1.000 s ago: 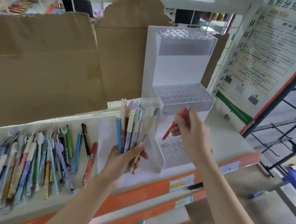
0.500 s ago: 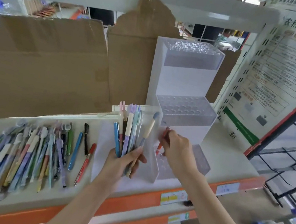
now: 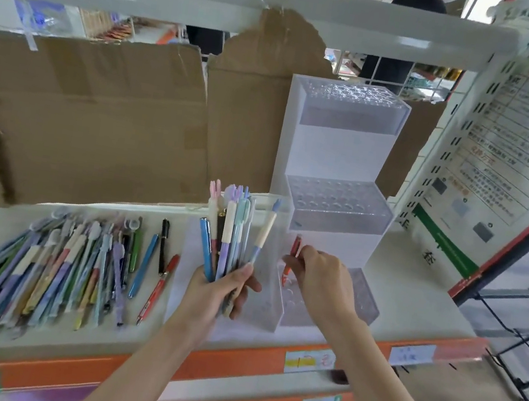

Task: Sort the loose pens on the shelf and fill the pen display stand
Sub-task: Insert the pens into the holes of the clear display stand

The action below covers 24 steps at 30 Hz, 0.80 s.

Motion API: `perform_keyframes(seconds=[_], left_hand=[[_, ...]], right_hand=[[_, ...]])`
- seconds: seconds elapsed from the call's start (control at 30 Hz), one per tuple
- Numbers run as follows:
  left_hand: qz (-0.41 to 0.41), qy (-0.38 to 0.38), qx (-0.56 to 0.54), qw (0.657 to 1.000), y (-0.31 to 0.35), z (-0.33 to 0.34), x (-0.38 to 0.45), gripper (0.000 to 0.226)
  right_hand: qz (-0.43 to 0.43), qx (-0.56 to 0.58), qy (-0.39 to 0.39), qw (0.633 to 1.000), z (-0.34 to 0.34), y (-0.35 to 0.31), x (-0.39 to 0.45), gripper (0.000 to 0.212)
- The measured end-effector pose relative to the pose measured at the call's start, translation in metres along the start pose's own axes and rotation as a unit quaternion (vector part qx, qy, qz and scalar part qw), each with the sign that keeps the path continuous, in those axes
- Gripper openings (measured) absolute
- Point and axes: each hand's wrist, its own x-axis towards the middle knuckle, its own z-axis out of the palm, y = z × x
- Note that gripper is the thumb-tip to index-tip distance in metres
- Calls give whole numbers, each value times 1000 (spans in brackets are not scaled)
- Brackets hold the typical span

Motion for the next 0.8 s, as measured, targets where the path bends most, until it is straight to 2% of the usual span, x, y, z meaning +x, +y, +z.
perform_keyframes(seconds=[0.1, 0.17, 0.3, 0.5, 0.6, 0.67, 0.73, 0.8], left_hand=[[9, -4, 5, 1000, 1, 0, -1, 15], [17, -8, 12, 1000, 1, 2, -1, 15], [19, -42, 26, 999, 1, 7, -2, 13], [15, -58, 37, 998, -3, 9, -4, 17], [8, -36, 21, 999, 5, 11, 5, 25], [13, -25, 17, 999, 19, 16, 18, 26], [35, -22, 15, 999, 37, 24, 33, 27], [65, -20, 25, 997, 54, 31, 48, 25]], right_hand=[[2, 110, 48, 993, -7, -1, -5, 34], [19, 214, 69, 974, -13, -6, -7, 33], [40, 376, 5, 926, -22, -19, -8, 26], [29, 410, -35, 911, -32, -20, -10, 29], [27, 423, -6, 906, -49, -24, 3, 24], [28, 464, 13, 885, -63, -29, 19, 20], [30, 505, 24, 862, -78, -36, 36, 17], [22, 508, 35, 860, -92, -43, 53, 16]])
